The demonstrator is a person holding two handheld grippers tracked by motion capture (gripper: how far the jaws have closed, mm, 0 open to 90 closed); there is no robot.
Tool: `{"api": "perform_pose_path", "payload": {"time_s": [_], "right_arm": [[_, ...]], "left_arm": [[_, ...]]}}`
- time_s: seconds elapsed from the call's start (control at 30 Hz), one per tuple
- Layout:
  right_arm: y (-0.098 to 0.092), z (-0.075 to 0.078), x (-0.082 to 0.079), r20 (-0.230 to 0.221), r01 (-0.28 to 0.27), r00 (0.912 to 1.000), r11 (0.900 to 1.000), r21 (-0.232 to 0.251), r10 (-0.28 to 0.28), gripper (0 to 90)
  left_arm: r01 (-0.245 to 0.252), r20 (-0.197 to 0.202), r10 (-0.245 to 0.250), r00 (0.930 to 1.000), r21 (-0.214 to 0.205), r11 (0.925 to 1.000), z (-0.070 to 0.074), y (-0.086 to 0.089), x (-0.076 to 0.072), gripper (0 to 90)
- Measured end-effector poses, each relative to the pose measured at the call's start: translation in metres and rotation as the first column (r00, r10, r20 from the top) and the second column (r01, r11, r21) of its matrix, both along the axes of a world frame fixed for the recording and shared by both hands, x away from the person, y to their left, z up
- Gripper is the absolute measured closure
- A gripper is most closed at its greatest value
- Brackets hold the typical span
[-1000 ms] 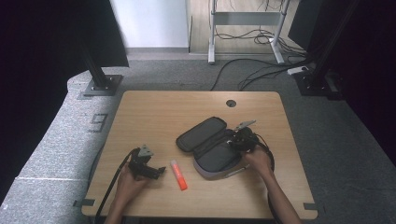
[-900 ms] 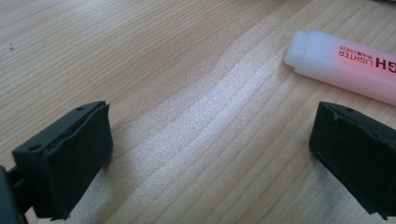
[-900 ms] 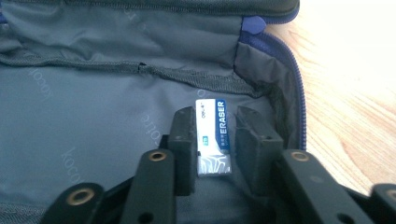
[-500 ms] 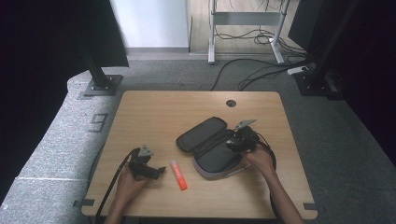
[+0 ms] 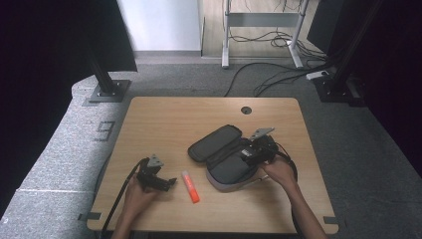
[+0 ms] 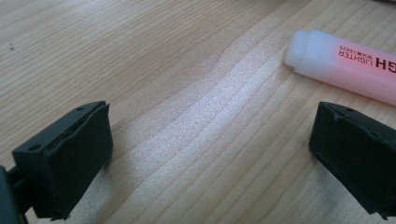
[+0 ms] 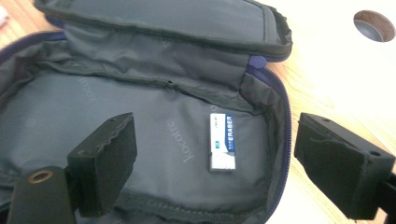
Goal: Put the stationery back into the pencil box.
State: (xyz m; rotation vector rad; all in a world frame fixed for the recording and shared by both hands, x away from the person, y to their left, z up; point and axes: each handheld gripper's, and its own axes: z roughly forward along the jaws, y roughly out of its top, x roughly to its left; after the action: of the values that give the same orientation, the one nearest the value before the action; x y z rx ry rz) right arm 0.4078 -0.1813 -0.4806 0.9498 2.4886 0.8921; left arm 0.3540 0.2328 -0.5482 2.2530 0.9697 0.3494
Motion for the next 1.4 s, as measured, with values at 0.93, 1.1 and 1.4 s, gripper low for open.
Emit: {"api": "perform_pose_path", "payload": {"time_s": [0.93,1.1,1.4], "right_arm": [[-0.035,0.004,-0.029,-0.006,0.001,1.0000,0.9997,0.023,-0.001,0.0],[-0.039,-0.001,-0.033,-0.011,-0.011,0.9999,0.9995,0.029,0.011,0.0],[-0.046,-0.008,-0.041,-0.010,-0.014,0.9998,0.9990,0.041,0.014,0.0]], "left_arm": [[0.001,0.000,-0.001,1.0000,0.000,1.0000,0.000,0.000,0.000,0.0],[0.001,0.000,-0.001,1.0000,0.000,1.0000,0.000,0.000,0.000,0.0],[0.001,0.000,-0.001,1.0000,0.000,1.0000,0.000,0.000,0.000,0.0]]}}
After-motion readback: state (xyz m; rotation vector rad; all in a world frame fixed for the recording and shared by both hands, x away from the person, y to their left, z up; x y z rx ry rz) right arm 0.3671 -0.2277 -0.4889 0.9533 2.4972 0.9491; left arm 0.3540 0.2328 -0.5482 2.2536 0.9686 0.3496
